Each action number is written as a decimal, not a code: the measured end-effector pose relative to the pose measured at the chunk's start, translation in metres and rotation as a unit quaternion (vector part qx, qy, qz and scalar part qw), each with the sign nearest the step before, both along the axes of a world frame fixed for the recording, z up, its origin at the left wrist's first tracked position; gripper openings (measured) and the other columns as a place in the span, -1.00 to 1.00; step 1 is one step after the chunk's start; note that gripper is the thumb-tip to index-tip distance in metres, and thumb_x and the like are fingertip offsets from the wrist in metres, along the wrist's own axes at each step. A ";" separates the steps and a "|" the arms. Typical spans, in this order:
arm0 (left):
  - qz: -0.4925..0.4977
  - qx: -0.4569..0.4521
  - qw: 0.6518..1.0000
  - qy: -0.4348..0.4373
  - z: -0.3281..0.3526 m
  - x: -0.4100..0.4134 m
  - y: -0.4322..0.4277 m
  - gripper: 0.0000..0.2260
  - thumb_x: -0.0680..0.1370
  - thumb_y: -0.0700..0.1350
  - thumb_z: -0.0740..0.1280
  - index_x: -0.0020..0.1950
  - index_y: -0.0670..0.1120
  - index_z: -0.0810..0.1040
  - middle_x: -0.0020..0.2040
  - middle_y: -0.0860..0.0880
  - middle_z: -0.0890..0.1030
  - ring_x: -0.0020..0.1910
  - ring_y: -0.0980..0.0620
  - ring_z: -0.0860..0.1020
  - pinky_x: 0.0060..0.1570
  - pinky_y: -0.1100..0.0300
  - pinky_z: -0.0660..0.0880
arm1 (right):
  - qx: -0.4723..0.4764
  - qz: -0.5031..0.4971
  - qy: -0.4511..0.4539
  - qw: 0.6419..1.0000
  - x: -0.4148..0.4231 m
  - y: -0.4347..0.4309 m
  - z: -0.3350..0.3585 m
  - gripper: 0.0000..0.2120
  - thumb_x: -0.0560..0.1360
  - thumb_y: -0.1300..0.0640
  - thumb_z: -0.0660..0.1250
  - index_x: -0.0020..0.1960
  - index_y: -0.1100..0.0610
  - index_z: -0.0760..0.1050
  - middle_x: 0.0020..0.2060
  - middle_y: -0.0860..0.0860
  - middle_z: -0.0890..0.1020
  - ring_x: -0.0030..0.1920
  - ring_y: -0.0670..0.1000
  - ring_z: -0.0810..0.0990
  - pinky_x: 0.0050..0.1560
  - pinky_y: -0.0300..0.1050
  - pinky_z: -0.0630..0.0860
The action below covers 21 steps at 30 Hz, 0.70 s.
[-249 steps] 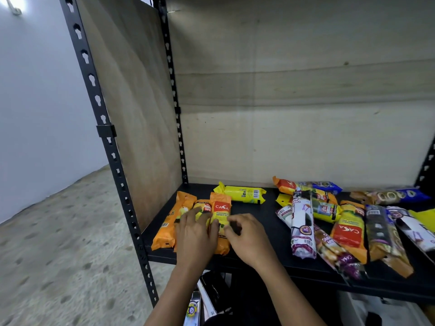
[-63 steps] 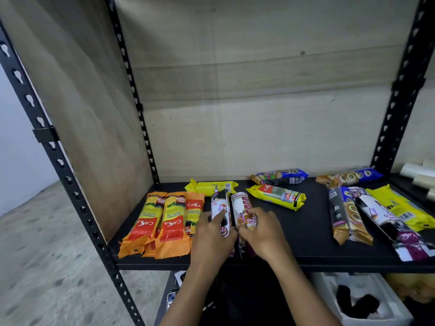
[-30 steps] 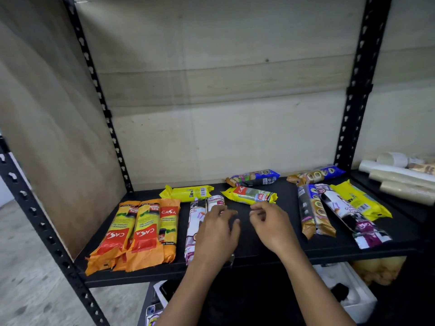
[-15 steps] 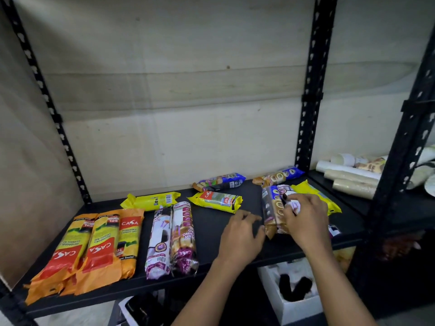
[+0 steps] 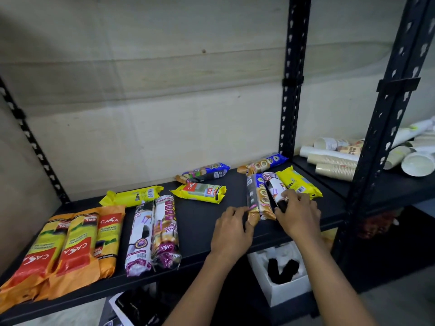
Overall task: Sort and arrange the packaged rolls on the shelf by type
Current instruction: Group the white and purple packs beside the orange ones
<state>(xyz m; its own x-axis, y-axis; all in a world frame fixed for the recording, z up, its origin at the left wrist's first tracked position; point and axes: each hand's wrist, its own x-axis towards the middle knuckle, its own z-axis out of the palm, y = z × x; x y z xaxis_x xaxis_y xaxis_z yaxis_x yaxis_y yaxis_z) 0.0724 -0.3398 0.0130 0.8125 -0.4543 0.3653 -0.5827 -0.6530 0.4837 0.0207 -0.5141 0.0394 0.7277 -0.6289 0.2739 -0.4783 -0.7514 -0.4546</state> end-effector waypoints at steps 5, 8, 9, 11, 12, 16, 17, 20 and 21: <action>-0.016 0.000 1.000 0.000 0.000 0.000 0.003 -0.61 0.58 0.00 0.24 0.42 0.08 0.40 0.29 0.04 0.46 0.26 0.02 0.45 0.28 0.07 0.39 | 0.071 0.015 -0.023 0.997 0.001 -0.003 0.008 -0.63 0.44 -0.04 0.41 0.20 -0.02 0.43 0.15 0.19 0.49 0.19 0.28 0.43 0.16 0.14 0.43; -0.018 -0.008 1.000 0.006 -0.001 0.002 0.006 -0.63 0.58 0.01 0.25 0.40 0.08 0.42 0.28 0.06 0.46 0.25 0.03 0.44 0.29 0.09 0.37 | 0.121 0.018 -0.108 0.987 -0.004 0.002 0.010 -0.67 0.44 0.04 0.40 0.18 0.01 0.44 0.15 0.22 0.45 0.23 0.25 0.33 0.14 0.12 0.43; -0.018 -0.011 1.000 0.007 -0.001 0.003 0.006 -0.63 0.57 0.02 0.25 0.39 0.08 0.43 0.28 0.07 0.46 0.25 0.04 0.45 0.29 0.09 0.38 | 0.129 0.021 -0.130 0.983 -0.007 0.005 0.012 -0.66 0.44 0.05 0.40 0.18 0.01 0.44 0.17 0.21 0.43 0.26 0.23 0.31 0.15 0.10 0.43; -0.019 -0.014 1.000 0.008 -0.001 0.004 0.006 -0.63 0.56 0.02 0.27 0.38 0.06 0.45 0.27 0.07 0.47 0.24 0.03 0.46 0.28 0.08 0.39 | 0.133 0.036 -0.165 0.977 -0.011 0.014 0.019 -0.66 0.45 0.08 0.41 0.19 0.01 0.45 0.18 0.17 0.42 0.29 0.19 0.29 0.14 0.03 0.41; -0.020 -0.017 1.000 0.011 -0.002 0.005 0.007 -0.62 0.56 0.03 0.28 0.37 0.06 0.45 0.26 0.06 0.48 0.24 0.03 0.46 0.28 0.07 0.40 | 0.132 0.048 -0.184 0.973 -0.013 0.020 0.023 -0.67 0.44 0.09 0.42 0.17 0.00 0.46 0.15 0.15 0.43 0.28 0.17 0.30 0.13 0.01 0.40; -0.022 -0.039 0.999 0.025 0.000 0.006 0.018 -0.60 0.56 0.04 0.31 0.40 0.04 0.45 0.27 0.04 0.47 0.29 0.04 0.44 0.28 0.09 0.44 | 0.129 0.097 -0.233 0.959 -0.016 0.048 0.033 -0.70 0.40 0.09 0.46 0.08 0.01 0.47 0.01 0.06 0.44 0.16 0.13 0.40 0.03 -0.04 0.38; -0.018 -0.042 0.999 0.024 0.002 0.007 0.025 -0.60 0.57 0.04 0.31 0.40 0.03 0.44 0.29 0.04 0.46 0.31 0.06 0.42 0.28 0.13 0.43 | 0.132 0.109 -0.232 0.958 -0.015 0.055 0.034 -0.72 0.40 0.08 0.46 0.06 0.02 0.46 0.00 0.06 0.44 0.14 0.12 0.40 0.00 -0.08 0.34; -0.007 -0.040 0.999 -0.002 0.010 0.012 0.051 -0.61 0.58 0.05 0.30 0.41 0.05 0.45 0.30 0.08 0.45 0.33 0.11 0.40 0.26 0.22 0.40 | 0.134 0.136 -0.224 0.956 -0.009 0.077 0.034 -0.75 0.41 0.05 0.45 0.03 0.00 0.46 0.01 0.03 0.43 0.15 0.10 0.41 -0.03 -0.11 0.32; 0.000 -0.037 0.999 -0.015 0.014 0.014 0.062 -0.62 0.58 0.06 0.30 0.40 0.05 0.46 0.29 0.08 0.46 0.32 0.12 0.40 0.26 0.23 0.40 | 0.136 0.144 -0.224 0.954 -0.007 0.084 0.032 -0.75 0.41 0.04 0.45 0.03 -0.02 0.46 0.01 0.02 0.43 0.15 0.09 0.42 -0.04 -0.08 0.35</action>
<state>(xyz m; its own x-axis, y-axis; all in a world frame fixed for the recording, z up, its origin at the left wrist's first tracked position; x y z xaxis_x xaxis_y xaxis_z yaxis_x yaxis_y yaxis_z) 0.0861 -0.2781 0.0275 0.8003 -0.4259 0.4220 -0.5981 -0.6158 0.5128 0.0138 -0.4302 0.0718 0.7294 -0.5119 0.4537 0.0185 -0.6482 -0.7612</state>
